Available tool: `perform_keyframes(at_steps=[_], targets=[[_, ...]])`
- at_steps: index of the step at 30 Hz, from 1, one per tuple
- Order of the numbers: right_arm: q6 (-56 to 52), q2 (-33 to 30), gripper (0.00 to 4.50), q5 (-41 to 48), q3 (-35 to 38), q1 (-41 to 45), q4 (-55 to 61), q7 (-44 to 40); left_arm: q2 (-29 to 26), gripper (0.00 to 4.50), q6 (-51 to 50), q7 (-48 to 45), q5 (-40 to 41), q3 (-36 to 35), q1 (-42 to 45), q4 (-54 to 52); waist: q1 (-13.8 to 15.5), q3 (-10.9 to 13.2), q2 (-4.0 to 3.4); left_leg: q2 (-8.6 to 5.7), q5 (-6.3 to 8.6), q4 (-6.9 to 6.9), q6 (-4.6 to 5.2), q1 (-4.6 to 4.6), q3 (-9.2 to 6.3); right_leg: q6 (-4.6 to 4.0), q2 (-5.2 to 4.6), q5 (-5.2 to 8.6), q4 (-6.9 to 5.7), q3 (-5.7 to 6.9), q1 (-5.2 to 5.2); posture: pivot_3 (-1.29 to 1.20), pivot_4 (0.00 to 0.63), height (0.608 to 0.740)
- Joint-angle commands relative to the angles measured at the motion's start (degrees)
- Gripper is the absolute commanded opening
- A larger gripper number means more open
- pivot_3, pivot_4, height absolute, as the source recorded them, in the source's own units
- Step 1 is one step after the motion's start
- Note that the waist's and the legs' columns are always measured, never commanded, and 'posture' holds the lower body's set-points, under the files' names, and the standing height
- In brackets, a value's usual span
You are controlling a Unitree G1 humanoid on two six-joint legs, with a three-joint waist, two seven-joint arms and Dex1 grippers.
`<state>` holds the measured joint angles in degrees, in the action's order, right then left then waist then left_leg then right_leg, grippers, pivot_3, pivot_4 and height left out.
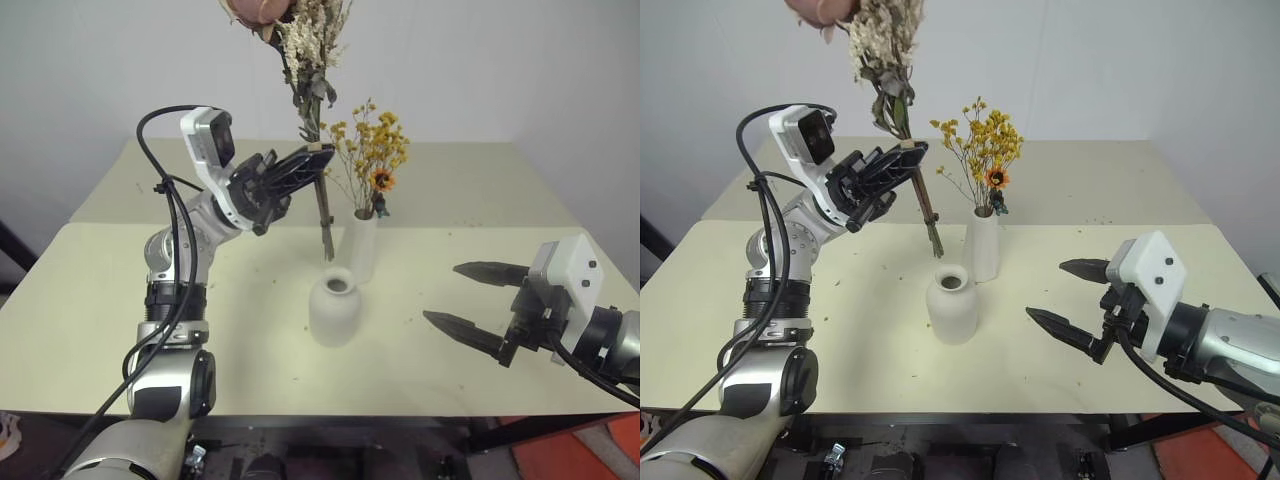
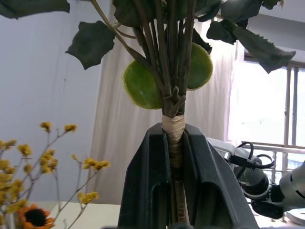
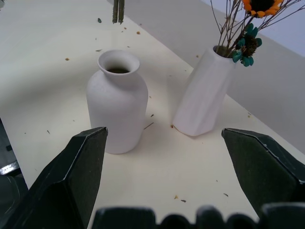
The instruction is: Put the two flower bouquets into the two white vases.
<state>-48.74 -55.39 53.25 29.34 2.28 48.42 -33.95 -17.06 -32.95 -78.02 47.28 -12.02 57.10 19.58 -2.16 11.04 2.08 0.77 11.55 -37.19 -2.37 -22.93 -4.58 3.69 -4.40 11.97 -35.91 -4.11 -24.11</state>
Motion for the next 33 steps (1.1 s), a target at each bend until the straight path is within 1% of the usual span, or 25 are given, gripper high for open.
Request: perform_keyframes(at_steps=[1,5,16,21,28,33], targets=[[-0.4,0.0,4.50,2.5,1.9,0.2,2.1,2.8,0.6,0.11,0.8,-1.7,-0.5,2.0,0.9,-0.9,0.0,0.0,0.00,0.00,0.00,0.00,0.00,0.00,0.00,0.00,0.00,0.00,0.00,0.00,0.01,0.00,0.150,0.740],[-0.4,-0.5,4.50,3.9,1.6,0.0,2.4,4.5,0.9,0.11,1.3,-3.4,-1.3,3.2,0.9,1.0,0.1,0.0,0.00,0.00,0.00,0.00,0.00,-0.02,0.00,0.00,0.00,0.00,0.03,0.00,0.00,0.00,0.150,0.740],[-0.1,-1.4,4.50,4.1,-0.8,1.6,1.5,6.8,2.4,0.11,7.9,-8.1,-6.6,5.6,1.4,7.9,0.1,0.0,0.00,0.00,0.00,0.00,0.01,-0.04,0.00,0.00,0.00,0.00,0.04,0.00,-0.02,0.00,0.150,0.740],[0.0,-1.7,4.50,4.6,-0.2,1.4,1.4,7.0,3.8,0.11,10.3,-9.6,-8.1,6.5,0.4,9.5,0.2,0.0,0.00,0.00,0.00,0.00,0.01,-0.04,0.00,0.00,0.00,0.00,0.05,0.00,-0.01,0.00,0.150,0.740],[0.3,-1.8,4.50,4.7,0.3,1.2,1.3,7.4,3.9,0.11,15.6,-12.5,-12.6,9.2,-2.1,11.6,0.2,0.0,0.00,0.00,0.00,0.01,0.01,-0.03,0.00,0.00,0.01,0.00,0.04,0.00,-0.01,0.00,0.150,0.740],[0.6,-1.5,4.50,4.6,0.2,1.3,1.1,7.3,3.8,0.11,15.9,-13.5,-13.2,8.9,-2.5,13.0,0.2,0.0,0.00,0.00,0.01,0.01,0.01,-0.06,0.00,0.00,0.01,0.00,0.05,0.01,-0.03,0.00,0.150,0.740]])
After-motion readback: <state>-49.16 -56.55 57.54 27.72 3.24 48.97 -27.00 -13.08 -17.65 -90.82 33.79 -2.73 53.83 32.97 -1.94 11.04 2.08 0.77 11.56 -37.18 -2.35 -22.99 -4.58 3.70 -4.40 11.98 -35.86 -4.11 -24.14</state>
